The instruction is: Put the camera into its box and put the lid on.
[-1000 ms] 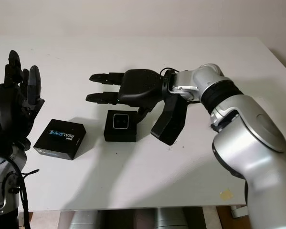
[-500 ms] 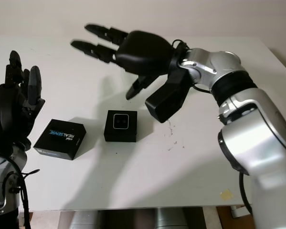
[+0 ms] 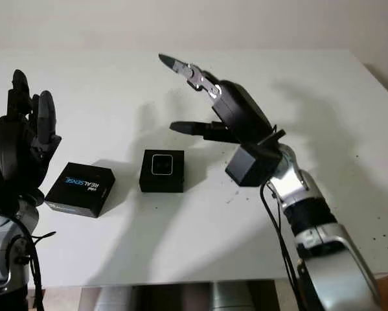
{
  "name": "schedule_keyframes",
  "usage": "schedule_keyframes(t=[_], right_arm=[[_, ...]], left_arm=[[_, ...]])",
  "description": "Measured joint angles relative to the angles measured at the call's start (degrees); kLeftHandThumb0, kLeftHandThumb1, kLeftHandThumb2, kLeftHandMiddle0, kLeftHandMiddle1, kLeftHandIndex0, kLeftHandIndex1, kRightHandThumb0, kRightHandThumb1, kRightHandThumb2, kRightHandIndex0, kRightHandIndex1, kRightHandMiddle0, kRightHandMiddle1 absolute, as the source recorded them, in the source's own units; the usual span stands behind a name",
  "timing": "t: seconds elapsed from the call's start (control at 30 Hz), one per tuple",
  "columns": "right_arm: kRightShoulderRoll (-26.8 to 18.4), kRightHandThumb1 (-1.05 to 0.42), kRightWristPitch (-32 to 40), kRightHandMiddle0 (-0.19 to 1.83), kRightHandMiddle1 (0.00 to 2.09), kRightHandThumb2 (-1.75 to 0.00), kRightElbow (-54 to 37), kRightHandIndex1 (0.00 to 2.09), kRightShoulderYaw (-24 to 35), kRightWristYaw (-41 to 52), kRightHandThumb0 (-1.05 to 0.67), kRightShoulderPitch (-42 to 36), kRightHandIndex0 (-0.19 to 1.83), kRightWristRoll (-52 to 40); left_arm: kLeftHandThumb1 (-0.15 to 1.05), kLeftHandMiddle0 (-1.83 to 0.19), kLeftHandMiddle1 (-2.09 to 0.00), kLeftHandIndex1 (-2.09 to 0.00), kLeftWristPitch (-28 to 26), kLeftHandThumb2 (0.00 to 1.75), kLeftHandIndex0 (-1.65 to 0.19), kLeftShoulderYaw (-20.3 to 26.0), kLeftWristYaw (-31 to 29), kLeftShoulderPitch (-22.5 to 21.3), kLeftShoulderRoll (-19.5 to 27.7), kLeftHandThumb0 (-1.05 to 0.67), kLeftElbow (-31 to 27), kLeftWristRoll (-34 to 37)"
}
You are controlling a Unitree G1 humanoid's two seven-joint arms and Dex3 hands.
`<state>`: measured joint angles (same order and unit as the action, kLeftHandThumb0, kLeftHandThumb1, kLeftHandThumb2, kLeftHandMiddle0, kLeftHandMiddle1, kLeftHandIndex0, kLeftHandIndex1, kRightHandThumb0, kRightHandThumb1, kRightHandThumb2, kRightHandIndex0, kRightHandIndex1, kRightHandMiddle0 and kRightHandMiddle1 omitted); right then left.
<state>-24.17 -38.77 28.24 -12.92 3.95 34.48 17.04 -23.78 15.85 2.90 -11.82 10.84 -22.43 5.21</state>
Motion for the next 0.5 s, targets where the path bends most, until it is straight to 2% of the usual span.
schedule_keyframes(t=[0.23,0.5], right_arm=[[-2.4,-1.05,1.1,0.28,0.18,-0.28,-5.9,0.12,0.5,0.5,-0.46,-5.4,0.29,6.4],[-1.3,-1.05,7.0,0.31,0.18,-0.32,-20.3,0.11,2.4,-3.5,-0.54,-15.1,0.31,13.3]], left_arm=[[1.05,0.19,0.0,0.0,0.2,0.56,0.19,-0.1,0.0,0.1,-0.1,-0.72,0.0,0.0],[1.05,0.19,0.0,0.0,0.2,0.56,0.19,-0.2,0.0,0.2,-0.6,-0.72,0.1,0.3]])
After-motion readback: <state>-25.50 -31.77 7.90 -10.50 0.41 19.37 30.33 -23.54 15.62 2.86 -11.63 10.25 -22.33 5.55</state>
